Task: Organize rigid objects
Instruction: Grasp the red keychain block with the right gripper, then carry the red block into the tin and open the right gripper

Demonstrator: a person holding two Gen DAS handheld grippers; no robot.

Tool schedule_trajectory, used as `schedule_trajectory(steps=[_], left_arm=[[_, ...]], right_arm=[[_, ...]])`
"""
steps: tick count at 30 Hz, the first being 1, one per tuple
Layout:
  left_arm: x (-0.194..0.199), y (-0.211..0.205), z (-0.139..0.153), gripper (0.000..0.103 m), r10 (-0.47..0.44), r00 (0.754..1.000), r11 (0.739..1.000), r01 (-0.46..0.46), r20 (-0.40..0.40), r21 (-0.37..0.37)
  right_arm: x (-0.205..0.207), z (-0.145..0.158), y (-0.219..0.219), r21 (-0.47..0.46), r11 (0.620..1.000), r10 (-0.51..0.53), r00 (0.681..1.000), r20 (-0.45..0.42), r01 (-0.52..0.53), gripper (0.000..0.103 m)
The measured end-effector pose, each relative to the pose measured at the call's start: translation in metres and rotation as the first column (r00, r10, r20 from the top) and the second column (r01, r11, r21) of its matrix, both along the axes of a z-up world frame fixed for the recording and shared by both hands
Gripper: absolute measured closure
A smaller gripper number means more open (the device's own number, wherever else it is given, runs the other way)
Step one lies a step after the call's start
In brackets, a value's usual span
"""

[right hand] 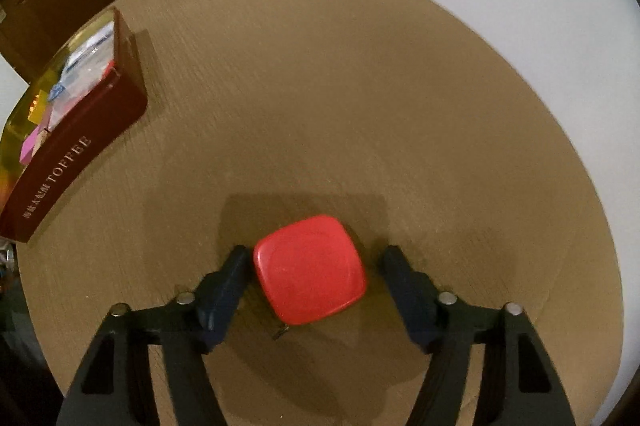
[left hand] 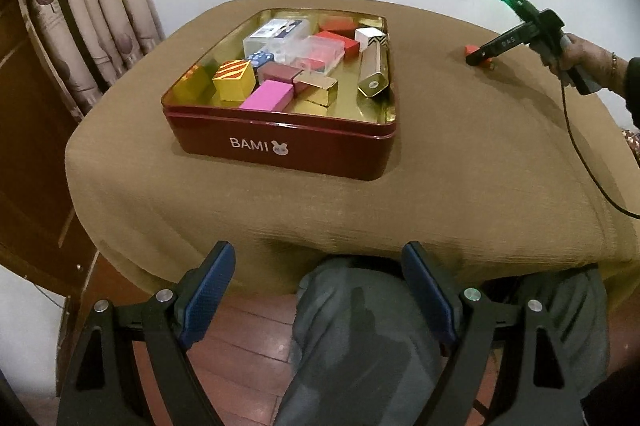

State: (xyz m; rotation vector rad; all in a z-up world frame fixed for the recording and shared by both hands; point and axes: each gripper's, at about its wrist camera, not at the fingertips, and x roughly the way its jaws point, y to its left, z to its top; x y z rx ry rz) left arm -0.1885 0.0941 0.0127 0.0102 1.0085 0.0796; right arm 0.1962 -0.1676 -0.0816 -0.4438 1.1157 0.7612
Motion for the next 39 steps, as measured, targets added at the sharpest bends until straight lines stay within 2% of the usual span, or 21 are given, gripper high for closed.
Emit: schedule_trajectory(steps=[1, 7, 9, 11, 15, 19, 22, 25, 28, 31, 36, 39], left_arm=[[0.0, 0.001, 0.0, 0.021, 0.006, 1.0, 1.0, -0.006, -0.001, -0.001], [-0.002, 0.014, 0.008, 0.021, 0.061, 0.998, 0.998, -0.061, 0.018, -0.034], [-0.005, 0.018, 0.011, 0.021, 0.073, 0.997, 0.997, -0.072, 0.027, -0.038], [-0.009, 0.021, 0.013, 0.02, 0.082, 0.996, 0.996, -0.081, 0.033, -0.047], [-0.011, 0.025, 0.011, 0.02, 0.098, 0.995, 0.995, -0.097, 0.019, -0.038], [-0.011, 0.032, 0.014, 0.019, 0.11, 0.993, 0.994, -0.11, 0.031, -0.01], [-0.008, 0.041, 0.018, 0.019, 0.118, 0.992, 0.992, -0.121, 0.05, 0.046], [-0.005, 0.057, 0.021, 0.019, 0.128, 0.99, 0.989, -0.132, 0.056, 0.069], [-0.001, 0.069, 0.02, 0.018, 0.14, 0.989, 0.988, -0.142, 0.044, 0.055], [-0.001, 0.082, 0.019, 0.018, 0.165, 0.986, 0.986, -0.165, 0.031, 0.018], [0.001, 0.091, 0.013, 0.019, 0.187, 0.982, 0.982, -0.187, -0.003, -0.023], [0.002, 0.093, 0.011, 0.018, 0.198, 0.98, 0.98, -0.199, -0.017, -0.022]], right_arm=[[0.001, 0.001, 0.0, 0.004, 1.0, -0.007, 1.0, -0.001, 0.007, 0.051], [-0.025, 0.003, -0.015, 0.019, 0.995, -0.1, 0.995, 0.01, 0.1, 0.051], [-0.04, 0.013, -0.017, 0.067, 0.988, -0.137, 0.991, 0.007, 0.136, 0.051], [-0.058, 0.033, -0.015, 0.157, 0.977, -0.144, 0.989, -0.013, 0.145, 0.051], [-0.098, 0.08, 0.016, 0.304, 0.951, -0.064, 0.998, -0.006, 0.062, 0.051], [-0.148, 0.113, 0.087, 0.392, 0.918, 0.074, 0.997, -0.009, -0.065, 0.051], [-0.181, 0.107, 0.137, 0.388, 0.914, 0.138, 0.99, -0.022, -0.119, 0.051], [-0.191, 0.097, 0.165, 0.376, 0.92, 0.148, 0.987, -0.068, -0.113, 0.051], [-0.196, 0.077, 0.192, 0.346, 0.936, 0.113, 0.985, -0.127, -0.063, 0.051], [-0.202, 0.059, 0.201, 0.345, 0.939, 0.077, 0.975, -0.209, 0.0, 0.051], [-0.204, 0.04, 0.216, 0.301, 0.951, 0.015, 0.959, -0.282, 0.074, 0.051], [-0.2, 0.028, 0.222, 0.271, 0.957, -0.017, 0.952, -0.305, 0.104, 0.051]])
